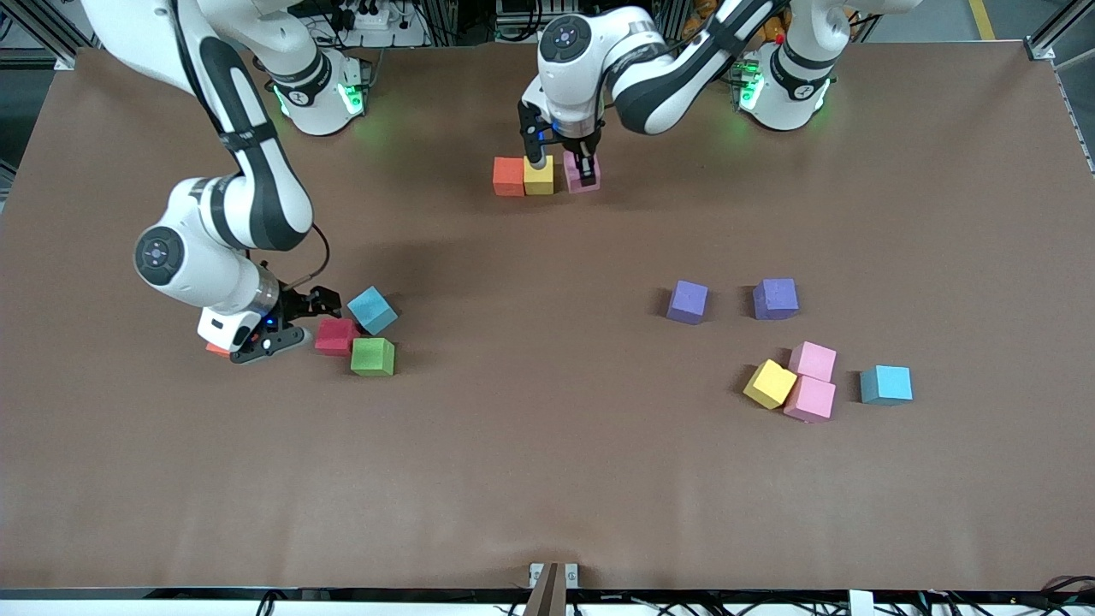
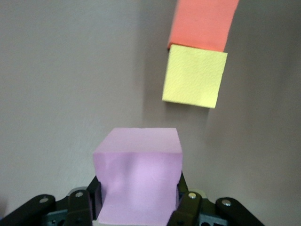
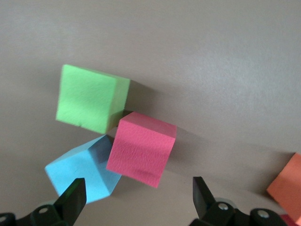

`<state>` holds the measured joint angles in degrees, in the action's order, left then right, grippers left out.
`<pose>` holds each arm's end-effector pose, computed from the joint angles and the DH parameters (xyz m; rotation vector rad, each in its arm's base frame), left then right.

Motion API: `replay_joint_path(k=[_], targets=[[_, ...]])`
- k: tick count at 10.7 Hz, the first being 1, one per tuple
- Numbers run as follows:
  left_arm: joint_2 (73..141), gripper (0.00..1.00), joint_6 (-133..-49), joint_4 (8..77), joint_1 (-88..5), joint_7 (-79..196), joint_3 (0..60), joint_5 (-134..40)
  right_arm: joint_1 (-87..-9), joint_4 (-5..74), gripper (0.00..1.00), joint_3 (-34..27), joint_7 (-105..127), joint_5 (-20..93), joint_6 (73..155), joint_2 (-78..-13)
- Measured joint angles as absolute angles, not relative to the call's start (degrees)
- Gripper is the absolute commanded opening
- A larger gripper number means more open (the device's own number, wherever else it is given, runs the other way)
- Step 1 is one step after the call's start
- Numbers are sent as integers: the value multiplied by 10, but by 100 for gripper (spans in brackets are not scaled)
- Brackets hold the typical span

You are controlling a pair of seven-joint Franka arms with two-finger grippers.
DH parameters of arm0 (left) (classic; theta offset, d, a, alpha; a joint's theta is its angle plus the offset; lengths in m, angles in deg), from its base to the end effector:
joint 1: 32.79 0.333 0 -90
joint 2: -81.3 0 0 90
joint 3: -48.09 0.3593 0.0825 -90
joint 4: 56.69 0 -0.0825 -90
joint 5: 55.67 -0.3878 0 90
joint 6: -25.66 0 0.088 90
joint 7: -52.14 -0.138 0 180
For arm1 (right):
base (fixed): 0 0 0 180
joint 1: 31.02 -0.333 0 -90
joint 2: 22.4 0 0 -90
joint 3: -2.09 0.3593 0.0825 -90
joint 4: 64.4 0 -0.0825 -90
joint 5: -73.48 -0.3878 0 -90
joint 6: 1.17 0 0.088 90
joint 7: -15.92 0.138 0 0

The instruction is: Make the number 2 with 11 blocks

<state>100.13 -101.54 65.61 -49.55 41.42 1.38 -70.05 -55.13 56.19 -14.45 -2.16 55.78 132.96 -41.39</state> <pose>0.2692 -0.4927 0.2952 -2.3399 2.0711 0.2049 0.5788 0.0911 0.2663 -2.9938 -0.3532 0.0915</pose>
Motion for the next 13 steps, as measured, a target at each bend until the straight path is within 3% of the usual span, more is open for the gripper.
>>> replay_joint_path(k=[8, 10, 13], targets=[[1028, 15, -1029, 661, -521, 411, 13, -721, -553, 562, 97, -141, 1, 472, 1401, -476], [1028, 16, -1029, 669, -521, 411, 14, -721, -553, 566, 71, -140, 2, 468, 1425, -481], [1028, 15, -1031, 672, -529, 411, 14, -721, -555, 569, 50, -140, 3, 467, 1434, -484]])
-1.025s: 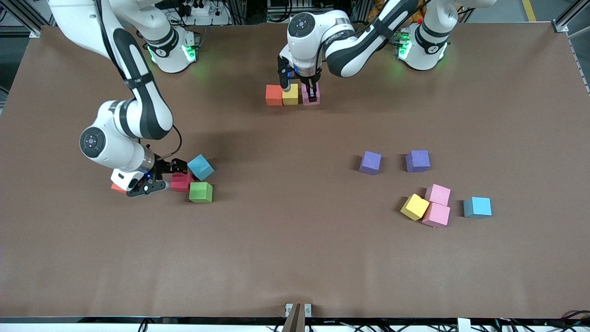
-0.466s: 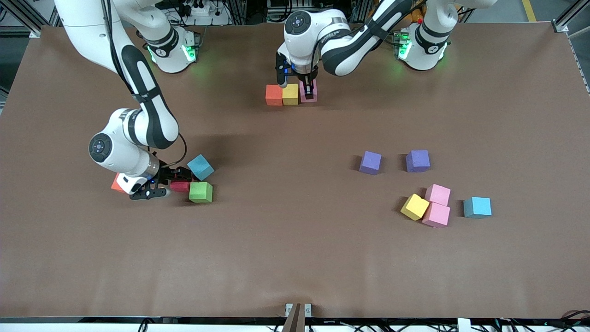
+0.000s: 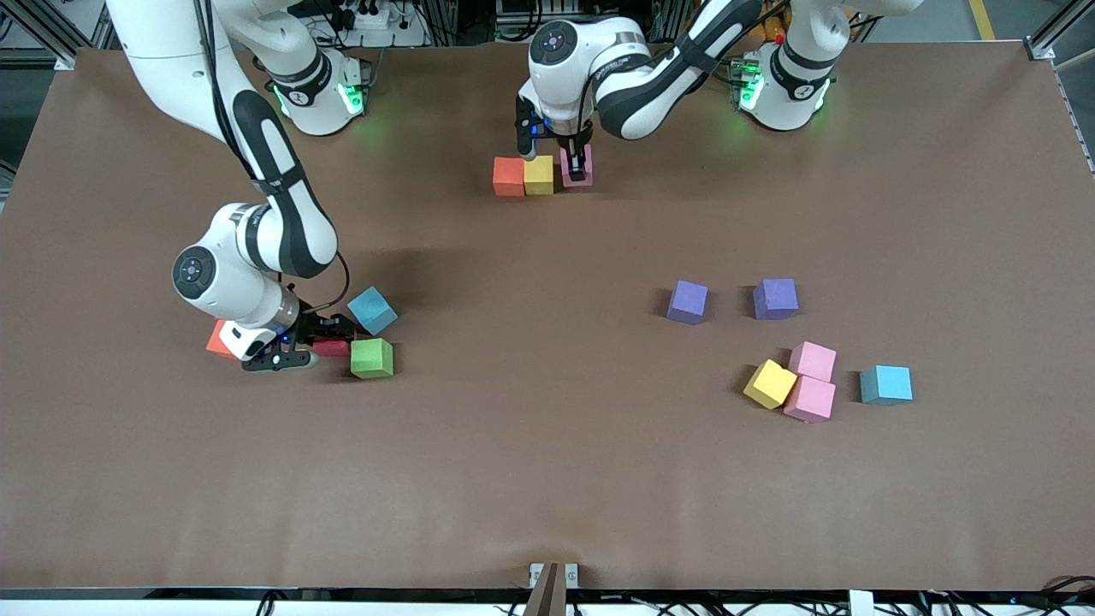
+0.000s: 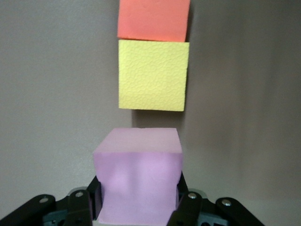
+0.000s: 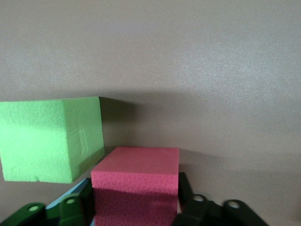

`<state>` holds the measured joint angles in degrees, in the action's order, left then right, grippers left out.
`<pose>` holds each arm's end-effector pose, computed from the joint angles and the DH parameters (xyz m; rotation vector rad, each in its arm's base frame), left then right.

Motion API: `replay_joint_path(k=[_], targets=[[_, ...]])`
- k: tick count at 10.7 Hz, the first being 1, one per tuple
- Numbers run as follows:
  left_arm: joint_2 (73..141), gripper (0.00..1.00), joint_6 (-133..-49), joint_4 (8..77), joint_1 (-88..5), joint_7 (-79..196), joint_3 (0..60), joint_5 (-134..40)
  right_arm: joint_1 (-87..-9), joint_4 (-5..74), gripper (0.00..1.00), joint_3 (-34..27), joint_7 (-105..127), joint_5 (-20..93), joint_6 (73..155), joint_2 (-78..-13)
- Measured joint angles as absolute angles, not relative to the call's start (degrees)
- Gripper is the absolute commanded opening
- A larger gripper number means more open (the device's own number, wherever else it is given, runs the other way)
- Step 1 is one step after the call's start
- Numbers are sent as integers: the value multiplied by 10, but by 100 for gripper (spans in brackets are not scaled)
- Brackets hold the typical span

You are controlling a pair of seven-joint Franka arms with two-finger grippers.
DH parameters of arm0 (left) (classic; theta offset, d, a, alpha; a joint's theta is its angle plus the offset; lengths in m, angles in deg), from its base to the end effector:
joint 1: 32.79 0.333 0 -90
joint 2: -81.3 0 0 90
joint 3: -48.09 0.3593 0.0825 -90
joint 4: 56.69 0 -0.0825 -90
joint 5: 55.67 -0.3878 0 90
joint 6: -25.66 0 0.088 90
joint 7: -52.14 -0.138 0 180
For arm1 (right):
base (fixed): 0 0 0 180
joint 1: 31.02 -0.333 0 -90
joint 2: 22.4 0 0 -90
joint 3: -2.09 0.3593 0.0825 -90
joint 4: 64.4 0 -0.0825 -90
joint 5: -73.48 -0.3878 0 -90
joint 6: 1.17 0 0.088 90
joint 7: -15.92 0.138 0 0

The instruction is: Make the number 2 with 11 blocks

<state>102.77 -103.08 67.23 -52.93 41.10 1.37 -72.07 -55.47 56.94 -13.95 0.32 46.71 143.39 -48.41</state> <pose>0.2333 -0.5019 0.2681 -2.2341 2.1762 0.2513 0.5874 0.0912 0.2057 -2.9963 -0.0897 0.0031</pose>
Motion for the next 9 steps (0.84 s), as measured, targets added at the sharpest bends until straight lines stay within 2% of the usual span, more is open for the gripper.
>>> replay_joint_path(k=[2, 5, 9], targets=[[1028, 15, -1033, 674, -544, 418, 14, -724, -555, 569, 33, -140, 4, 467, 1434, -483], [1043, 15, -1038, 677, -557, 462, 14, -767, -560, 566, 32, -138, 4, 467, 1424, -481], [1058, 15, -1056, 677, -558, 473, 17, -777, -566, 512, 32, -138, -5, 469, 1346, -451]])
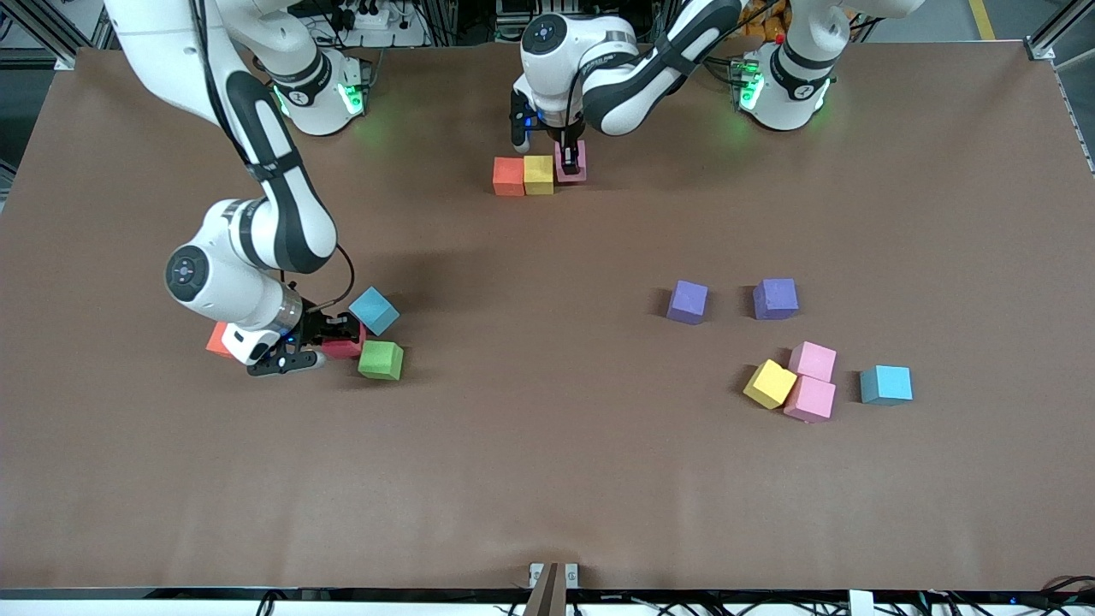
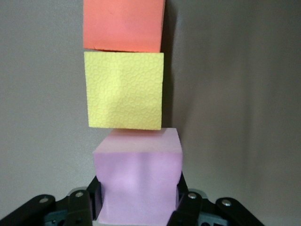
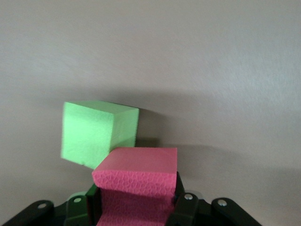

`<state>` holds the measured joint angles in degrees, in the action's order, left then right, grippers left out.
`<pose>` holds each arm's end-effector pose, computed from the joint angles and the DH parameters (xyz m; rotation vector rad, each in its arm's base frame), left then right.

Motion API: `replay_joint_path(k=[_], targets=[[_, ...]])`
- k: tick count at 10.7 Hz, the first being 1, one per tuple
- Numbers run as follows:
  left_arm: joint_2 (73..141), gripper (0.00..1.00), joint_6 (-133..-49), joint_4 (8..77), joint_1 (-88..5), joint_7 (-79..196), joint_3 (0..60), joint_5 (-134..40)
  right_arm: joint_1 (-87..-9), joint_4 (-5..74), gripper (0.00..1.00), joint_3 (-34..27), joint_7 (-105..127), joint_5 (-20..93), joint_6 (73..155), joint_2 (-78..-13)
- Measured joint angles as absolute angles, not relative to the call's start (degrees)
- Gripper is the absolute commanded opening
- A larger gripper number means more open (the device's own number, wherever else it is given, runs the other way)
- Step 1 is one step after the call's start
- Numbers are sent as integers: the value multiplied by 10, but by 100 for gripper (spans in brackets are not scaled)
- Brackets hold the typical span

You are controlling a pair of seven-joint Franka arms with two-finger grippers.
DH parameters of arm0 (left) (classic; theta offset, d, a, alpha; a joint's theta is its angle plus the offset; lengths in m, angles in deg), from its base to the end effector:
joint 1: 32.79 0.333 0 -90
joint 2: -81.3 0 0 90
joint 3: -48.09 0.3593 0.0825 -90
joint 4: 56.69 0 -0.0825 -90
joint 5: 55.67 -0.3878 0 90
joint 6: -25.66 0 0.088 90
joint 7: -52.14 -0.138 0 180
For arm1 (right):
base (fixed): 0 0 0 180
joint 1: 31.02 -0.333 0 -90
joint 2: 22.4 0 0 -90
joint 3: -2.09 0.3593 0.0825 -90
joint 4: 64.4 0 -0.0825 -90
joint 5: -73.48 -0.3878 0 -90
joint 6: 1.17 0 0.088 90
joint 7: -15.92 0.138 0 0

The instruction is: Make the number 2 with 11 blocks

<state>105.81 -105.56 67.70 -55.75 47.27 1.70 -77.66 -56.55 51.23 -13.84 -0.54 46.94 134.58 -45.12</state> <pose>0.2112 -0.5129 0.2460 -2.2103 2.1678 0.2133 0.6071 0.1235 0.2654 -2.9226 -0.2004 0.0037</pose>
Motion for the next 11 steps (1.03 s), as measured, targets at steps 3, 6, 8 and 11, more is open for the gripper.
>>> replay_joint_path(k=[3, 6, 8, 11], targets=[[1066, 15, -1060, 677, -558, 476, 26, -798, -568, 497, 32, -138, -10, 470, 1331, -436], [1077, 15, -1087, 677, -562, 478, 38, -801, -575, 472, 33, -138, -8, 470, 1299, -435], [1081, 16, -1095, 677, -566, 483, 43, -802, -584, 457, 33, -138, 8, 470, 1276, -435], [1084, 61, -1095, 677, -569, 487, 43, -803, -605, 454, 36, -138, 54, 470, 1272, -435]])
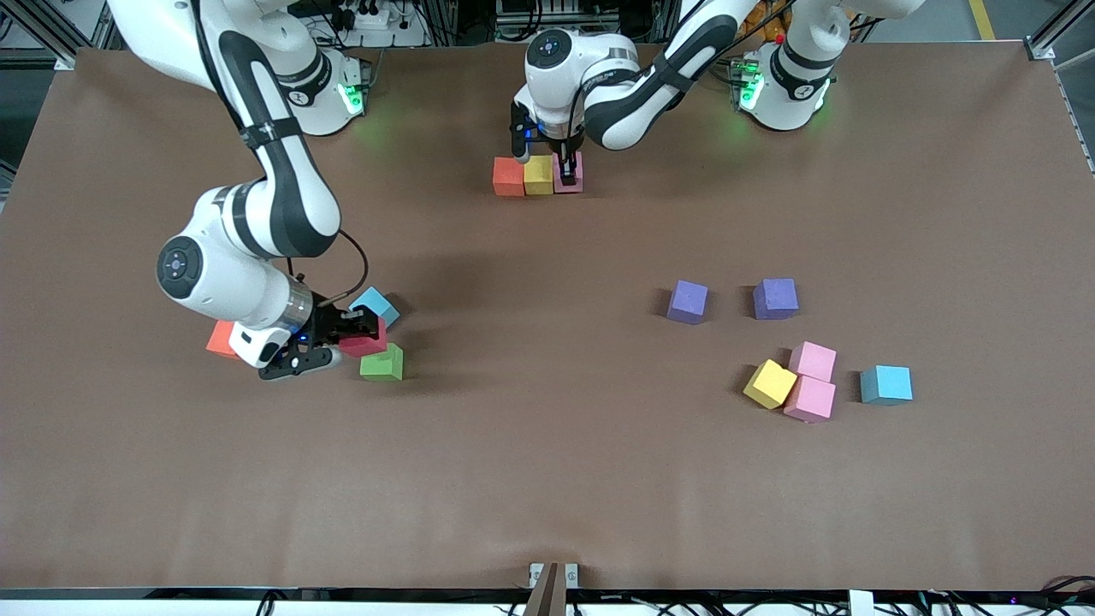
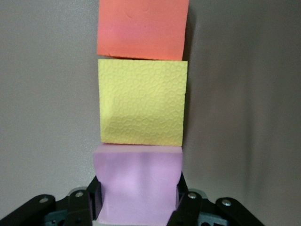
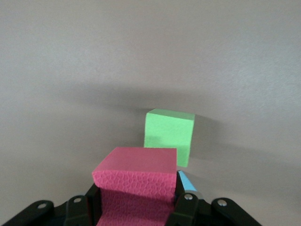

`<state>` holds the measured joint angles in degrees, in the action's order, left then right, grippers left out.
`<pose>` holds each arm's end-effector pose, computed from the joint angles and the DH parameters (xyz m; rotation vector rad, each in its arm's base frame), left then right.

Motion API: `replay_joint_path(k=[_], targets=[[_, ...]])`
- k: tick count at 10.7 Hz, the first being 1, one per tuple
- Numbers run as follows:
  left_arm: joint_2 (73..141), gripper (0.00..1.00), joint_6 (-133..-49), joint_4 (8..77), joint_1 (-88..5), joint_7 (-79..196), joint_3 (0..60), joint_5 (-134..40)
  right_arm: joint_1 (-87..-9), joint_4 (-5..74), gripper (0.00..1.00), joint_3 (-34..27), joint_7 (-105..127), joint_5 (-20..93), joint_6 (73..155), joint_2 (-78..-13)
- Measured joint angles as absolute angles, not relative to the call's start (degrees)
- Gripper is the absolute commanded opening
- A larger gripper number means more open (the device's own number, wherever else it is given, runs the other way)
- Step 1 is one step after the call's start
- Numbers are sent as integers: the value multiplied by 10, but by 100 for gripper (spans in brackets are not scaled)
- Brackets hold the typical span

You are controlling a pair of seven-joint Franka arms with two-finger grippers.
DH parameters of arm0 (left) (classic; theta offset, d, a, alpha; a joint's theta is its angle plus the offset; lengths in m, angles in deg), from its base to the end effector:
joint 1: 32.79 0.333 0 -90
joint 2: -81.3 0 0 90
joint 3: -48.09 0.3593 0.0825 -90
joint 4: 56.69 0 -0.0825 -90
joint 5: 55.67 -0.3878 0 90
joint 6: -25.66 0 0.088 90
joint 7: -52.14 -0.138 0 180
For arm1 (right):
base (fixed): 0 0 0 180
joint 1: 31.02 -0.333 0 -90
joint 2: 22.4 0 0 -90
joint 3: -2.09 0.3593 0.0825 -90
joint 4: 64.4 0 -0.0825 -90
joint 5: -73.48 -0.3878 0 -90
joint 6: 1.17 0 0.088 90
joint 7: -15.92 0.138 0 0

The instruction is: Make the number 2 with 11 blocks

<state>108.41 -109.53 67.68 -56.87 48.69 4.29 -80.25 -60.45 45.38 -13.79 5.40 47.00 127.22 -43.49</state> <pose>0.2220 -0.5148 0.2251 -2.2414 2.1663 0.1761 0.6132 0.1823 0.3157 -2.8757 -0.2064 0.0354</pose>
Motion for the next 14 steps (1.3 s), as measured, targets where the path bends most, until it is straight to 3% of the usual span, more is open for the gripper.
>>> replay_joint_path(k=[1, 6, 14], targets=[[1086, 100, -1095, 677, -569, 487, 43, -809, -614, 454, 36, -138, 76, 470, 1271, -435], [1092, 100, -1097, 674, -569, 536, 44, -862, -685, 452, 35, -137, 189, 470, 1269, -434], [1052, 100, -1062, 670, -564, 650, 10, -863, -724, 452, 34, -135, 243, 470, 1271, -434]])
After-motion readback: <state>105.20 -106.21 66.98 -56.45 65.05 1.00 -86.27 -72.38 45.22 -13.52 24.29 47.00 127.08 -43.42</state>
